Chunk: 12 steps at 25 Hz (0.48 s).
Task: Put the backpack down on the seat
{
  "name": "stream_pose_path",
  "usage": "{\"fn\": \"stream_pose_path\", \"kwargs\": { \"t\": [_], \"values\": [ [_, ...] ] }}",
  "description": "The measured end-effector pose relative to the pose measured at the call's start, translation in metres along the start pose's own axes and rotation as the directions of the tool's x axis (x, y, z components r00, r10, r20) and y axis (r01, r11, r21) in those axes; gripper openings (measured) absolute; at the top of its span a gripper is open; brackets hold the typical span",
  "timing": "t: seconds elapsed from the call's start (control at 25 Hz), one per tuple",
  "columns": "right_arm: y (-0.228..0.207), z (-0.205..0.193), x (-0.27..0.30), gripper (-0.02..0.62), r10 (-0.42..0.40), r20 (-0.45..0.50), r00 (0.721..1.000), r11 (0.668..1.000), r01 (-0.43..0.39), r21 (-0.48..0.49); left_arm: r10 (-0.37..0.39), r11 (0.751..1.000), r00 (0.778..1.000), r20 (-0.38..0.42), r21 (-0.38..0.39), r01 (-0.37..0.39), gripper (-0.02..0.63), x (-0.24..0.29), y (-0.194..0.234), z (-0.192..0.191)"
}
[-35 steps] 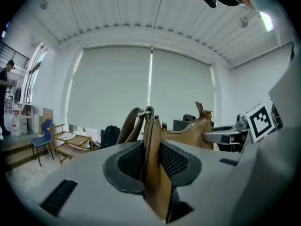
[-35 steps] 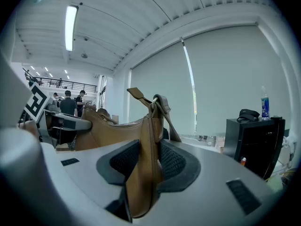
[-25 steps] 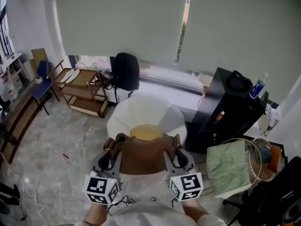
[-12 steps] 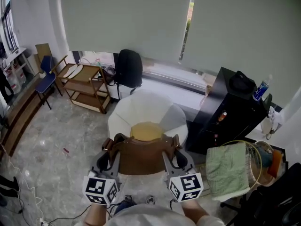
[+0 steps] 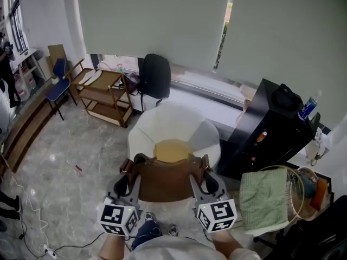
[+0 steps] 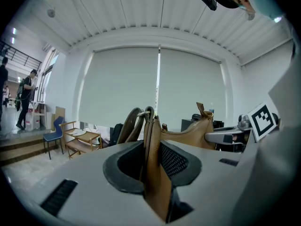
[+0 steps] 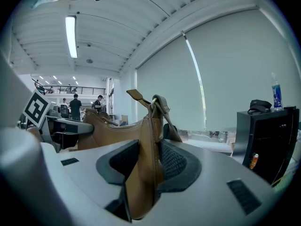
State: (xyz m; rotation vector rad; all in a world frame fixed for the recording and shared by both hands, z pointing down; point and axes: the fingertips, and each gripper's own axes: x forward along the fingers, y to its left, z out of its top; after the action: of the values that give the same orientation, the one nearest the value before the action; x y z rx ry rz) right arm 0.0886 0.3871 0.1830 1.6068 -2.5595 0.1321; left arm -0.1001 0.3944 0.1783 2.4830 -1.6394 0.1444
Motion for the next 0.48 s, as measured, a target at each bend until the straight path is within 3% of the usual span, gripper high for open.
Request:
{"fn": "stream_pose_path", "kwargs": {
  "t": [0.48],
  "values": [
    [0.013, 0.018, 0.060, 0.153, -0.072, 0.007, 0.997, 0.997, 0.072, 0.004, -0.067, 0.998, 0.998, 0.013, 0.007, 0.067, 0.114, 0.038, 0.058, 0.019]
  ]
}}
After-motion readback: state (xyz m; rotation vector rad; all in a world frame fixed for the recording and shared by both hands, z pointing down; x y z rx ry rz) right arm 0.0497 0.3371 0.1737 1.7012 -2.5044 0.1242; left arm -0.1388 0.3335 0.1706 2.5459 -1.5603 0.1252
